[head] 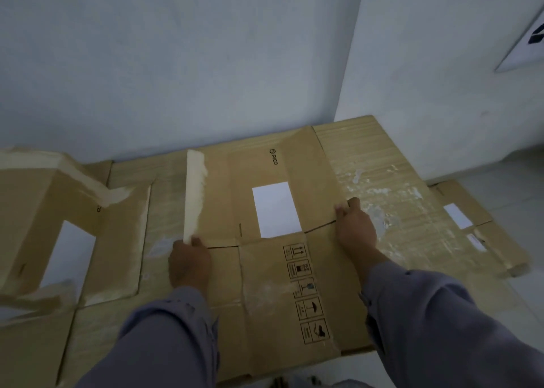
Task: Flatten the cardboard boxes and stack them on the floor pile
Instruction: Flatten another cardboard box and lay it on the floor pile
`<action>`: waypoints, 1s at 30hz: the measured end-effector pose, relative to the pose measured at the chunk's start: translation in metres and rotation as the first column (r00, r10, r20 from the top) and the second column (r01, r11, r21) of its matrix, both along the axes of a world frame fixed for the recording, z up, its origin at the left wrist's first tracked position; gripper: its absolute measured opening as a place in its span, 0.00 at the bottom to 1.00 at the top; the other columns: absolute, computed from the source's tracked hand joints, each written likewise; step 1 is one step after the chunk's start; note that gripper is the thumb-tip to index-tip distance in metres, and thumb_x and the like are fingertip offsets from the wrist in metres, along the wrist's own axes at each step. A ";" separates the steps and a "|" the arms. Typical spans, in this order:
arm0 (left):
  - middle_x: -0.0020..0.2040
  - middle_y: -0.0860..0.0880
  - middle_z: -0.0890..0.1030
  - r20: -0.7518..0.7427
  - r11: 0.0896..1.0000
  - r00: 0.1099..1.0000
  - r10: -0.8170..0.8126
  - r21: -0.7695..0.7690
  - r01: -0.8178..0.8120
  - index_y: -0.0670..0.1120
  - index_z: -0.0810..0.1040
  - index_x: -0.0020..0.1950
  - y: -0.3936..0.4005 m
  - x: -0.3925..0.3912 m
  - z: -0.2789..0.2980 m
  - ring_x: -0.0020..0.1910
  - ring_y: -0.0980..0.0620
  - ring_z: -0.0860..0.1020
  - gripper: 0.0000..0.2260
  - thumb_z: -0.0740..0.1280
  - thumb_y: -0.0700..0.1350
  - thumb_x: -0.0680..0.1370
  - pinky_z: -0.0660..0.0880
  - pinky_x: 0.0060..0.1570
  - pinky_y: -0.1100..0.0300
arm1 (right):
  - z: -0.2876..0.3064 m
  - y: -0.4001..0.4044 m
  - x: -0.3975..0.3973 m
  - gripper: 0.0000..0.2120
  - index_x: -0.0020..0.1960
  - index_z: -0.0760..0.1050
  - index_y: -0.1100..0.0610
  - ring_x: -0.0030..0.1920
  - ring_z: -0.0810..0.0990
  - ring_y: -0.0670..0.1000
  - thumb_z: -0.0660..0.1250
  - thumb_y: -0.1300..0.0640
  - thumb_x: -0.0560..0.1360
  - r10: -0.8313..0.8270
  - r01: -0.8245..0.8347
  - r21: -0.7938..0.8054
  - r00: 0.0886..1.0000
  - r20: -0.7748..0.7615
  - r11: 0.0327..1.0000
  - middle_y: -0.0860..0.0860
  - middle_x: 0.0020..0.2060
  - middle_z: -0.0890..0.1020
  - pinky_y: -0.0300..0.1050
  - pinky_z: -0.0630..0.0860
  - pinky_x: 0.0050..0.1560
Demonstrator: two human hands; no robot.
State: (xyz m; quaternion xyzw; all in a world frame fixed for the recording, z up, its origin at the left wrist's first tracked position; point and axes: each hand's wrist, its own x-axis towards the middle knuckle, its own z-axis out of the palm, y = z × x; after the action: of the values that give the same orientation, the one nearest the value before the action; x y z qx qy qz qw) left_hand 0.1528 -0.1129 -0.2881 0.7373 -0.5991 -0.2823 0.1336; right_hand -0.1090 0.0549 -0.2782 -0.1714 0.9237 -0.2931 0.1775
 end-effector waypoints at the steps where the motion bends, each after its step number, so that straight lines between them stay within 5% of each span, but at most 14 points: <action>1: 0.58 0.34 0.77 0.001 1.000 1.000 -0.015 -0.018 0.015 0.36 0.72 0.62 0.003 -0.004 0.006 0.55 0.34 0.76 0.21 0.56 0.52 0.82 0.73 0.51 0.45 | 0.003 0.006 0.003 0.15 0.59 0.65 0.58 0.42 0.77 0.60 0.52 0.47 0.83 -0.009 0.009 0.000 1.000 -0.018 1.000 0.61 0.47 0.80 0.50 0.70 0.41; 17: 0.56 0.36 0.78 -0.172 0.935 0.938 -0.301 -0.245 0.255 0.38 0.73 0.58 0.100 -0.179 0.078 0.53 0.36 0.77 0.20 0.55 0.54 0.81 0.70 0.44 0.50 | 0.078 0.172 -0.097 0.14 0.58 0.66 0.57 0.45 0.78 0.61 0.53 0.47 0.82 -0.371 0.324 -0.230 0.905 -0.206 0.918 0.58 0.43 0.79 0.49 0.68 0.41; 30: 0.54 0.37 0.79 -0.208 0.868 0.855 -0.474 -0.275 0.414 0.38 0.73 0.57 0.276 -0.372 0.098 0.51 0.37 0.77 0.20 0.56 0.54 0.82 0.68 0.41 0.52 | 0.102 0.383 -0.250 0.13 0.54 0.63 0.57 0.41 0.73 0.57 0.50 0.46 0.83 -0.482 0.444 -0.197 0.844 -0.237 0.874 0.60 0.45 0.77 0.49 0.68 0.41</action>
State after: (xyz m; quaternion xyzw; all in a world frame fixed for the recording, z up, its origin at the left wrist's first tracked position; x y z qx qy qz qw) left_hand -0.2187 0.1630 -0.1902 0.5133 -0.7574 -0.3348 0.2252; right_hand -0.3587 0.4375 -0.1759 0.0059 0.9313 -0.3618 -0.0424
